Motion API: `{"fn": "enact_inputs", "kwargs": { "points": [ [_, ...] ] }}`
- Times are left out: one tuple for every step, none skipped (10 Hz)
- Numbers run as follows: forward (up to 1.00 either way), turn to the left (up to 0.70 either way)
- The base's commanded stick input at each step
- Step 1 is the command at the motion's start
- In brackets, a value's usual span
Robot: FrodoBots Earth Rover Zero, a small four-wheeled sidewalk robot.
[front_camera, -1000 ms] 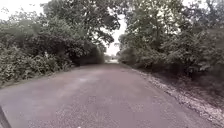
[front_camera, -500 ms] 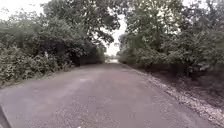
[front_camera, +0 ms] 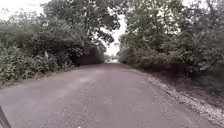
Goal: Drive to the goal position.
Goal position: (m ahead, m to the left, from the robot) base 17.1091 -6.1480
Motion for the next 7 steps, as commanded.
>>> {"fn": "enact_inputs", "kwargs": {
  "points": [
    [0.06,0.01],
    [0.06,0.01],
    [0.06,0.01],
    [0.06,0.01],
    [0.06,0.01],
    [0.06,0.01],
    [0.06,0.01]
  ]
}}
